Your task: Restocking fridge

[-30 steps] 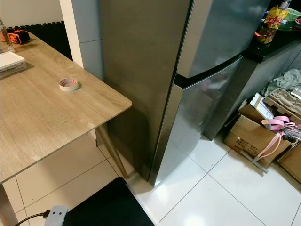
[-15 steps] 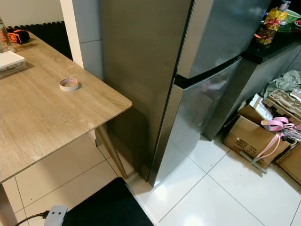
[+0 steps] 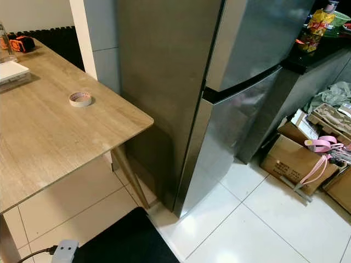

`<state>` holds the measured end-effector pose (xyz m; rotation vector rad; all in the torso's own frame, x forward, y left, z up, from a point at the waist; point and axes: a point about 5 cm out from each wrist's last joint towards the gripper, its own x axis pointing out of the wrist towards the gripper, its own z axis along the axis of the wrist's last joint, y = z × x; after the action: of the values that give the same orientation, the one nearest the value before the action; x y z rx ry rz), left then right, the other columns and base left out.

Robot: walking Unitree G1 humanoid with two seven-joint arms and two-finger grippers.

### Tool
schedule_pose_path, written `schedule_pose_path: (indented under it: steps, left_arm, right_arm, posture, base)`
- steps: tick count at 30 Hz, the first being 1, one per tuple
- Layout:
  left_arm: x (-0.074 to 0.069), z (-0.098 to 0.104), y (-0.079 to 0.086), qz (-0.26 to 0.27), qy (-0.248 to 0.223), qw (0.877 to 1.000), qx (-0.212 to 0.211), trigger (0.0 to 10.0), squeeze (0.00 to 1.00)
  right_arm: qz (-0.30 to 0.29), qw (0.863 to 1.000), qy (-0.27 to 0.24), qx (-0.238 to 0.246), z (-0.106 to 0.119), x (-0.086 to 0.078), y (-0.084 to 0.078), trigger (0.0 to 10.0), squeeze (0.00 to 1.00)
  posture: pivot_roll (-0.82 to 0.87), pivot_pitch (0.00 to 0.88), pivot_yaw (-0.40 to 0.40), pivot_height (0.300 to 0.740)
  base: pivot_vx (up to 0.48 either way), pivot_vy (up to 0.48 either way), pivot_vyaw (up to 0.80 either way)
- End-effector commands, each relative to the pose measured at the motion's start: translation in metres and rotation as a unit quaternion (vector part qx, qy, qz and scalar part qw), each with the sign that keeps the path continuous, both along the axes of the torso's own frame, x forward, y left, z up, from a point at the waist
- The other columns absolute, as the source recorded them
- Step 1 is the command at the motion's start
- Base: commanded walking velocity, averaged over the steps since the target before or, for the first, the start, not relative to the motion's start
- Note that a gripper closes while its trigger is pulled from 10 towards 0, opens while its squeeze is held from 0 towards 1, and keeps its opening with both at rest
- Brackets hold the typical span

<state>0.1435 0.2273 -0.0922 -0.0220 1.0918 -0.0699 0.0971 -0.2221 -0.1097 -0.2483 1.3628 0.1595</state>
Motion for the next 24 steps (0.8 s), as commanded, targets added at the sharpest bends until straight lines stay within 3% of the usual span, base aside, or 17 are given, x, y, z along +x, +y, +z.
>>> schedule_pose_path:
  steps: [1,19,24]
  left_arm:
    - [-0.0019,-0.0003,0.0020,-0.011,0.006,1.000,0.006,10.0,0.00]
    - [-0.0007,0.0009,0.0056,-0.019,0.006,1.000,0.018,10.0,0.00]
    - [-0.0023,0.0003,0.0042,-0.020,0.009,1.000,0.007,10.0,0.00]
  right_arm:
    - [0.006,1.000,-0.003,-0.006,0.0001,0.0002,-0.0004,10.0,0.00]
    - [0.042,0.999,0.000,-0.010,0.0003,0.0028,0.0018,10.0,0.00]
    - [0.038,0.999,0.001,-0.012,0.0000,0.0013,0.0010,10.0,0.00]
  posture:
    - [0.06,0.000,-0.055,0.740]
    - [0.07,0.000,-0.047,0.740]
    - [0.05,0.000,-0.051,0.740]
  base:
    - [0.000,0.000,0.00]
    - [0.000,0.000,0.00]
    - [0.000,-0.425,0.00]
